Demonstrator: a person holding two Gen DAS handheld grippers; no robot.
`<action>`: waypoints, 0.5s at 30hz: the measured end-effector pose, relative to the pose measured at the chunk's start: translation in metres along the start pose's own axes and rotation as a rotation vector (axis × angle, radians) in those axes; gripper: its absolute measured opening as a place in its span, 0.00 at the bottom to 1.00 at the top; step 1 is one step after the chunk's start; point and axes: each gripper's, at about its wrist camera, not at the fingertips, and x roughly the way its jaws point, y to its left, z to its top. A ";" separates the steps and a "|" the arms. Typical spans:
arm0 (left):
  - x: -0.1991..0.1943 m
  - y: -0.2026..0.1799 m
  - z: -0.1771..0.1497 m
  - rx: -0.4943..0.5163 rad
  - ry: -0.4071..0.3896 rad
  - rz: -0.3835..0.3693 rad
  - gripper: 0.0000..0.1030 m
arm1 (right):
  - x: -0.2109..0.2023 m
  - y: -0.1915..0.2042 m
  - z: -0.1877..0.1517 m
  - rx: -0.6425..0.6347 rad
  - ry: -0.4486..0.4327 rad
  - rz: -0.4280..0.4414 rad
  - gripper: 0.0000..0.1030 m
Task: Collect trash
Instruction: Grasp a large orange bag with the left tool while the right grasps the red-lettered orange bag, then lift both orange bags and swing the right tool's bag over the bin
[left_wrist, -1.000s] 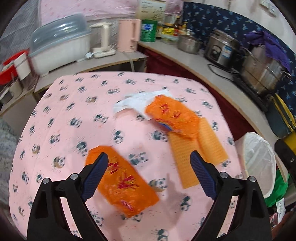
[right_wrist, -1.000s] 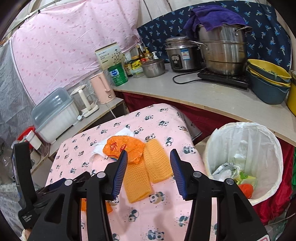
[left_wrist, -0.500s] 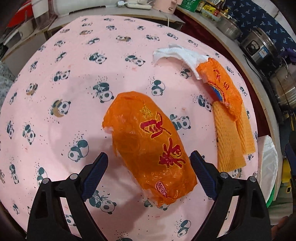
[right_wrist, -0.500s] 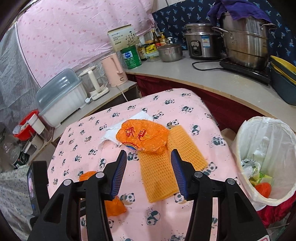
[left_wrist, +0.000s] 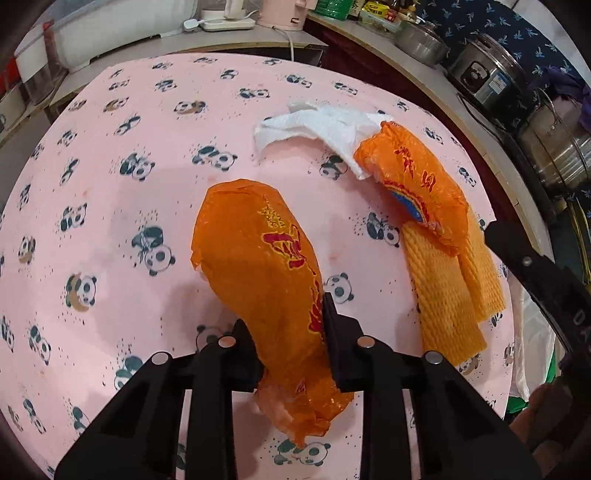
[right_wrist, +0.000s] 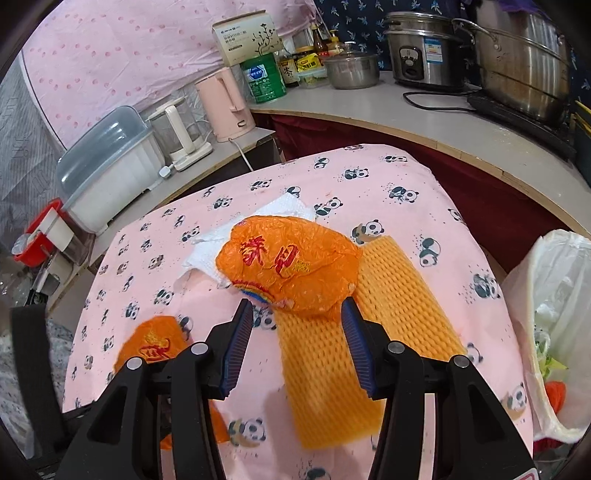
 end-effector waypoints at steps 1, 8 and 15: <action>0.000 -0.001 0.005 0.007 -0.011 0.004 0.24 | 0.005 -0.002 0.004 0.003 0.002 -0.004 0.47; 0.006 -0.008 0.039 0.033 -0.058 -0.001 0.24 | 0.045 -0.019 0.028 0.041 0.029 -0.024 0.54; 0.018 -0.017 0.056 0.072 -0.075 0.001 0.24 | 0.079 -0.024 0.027 0.048 0.083 -0.018 0.54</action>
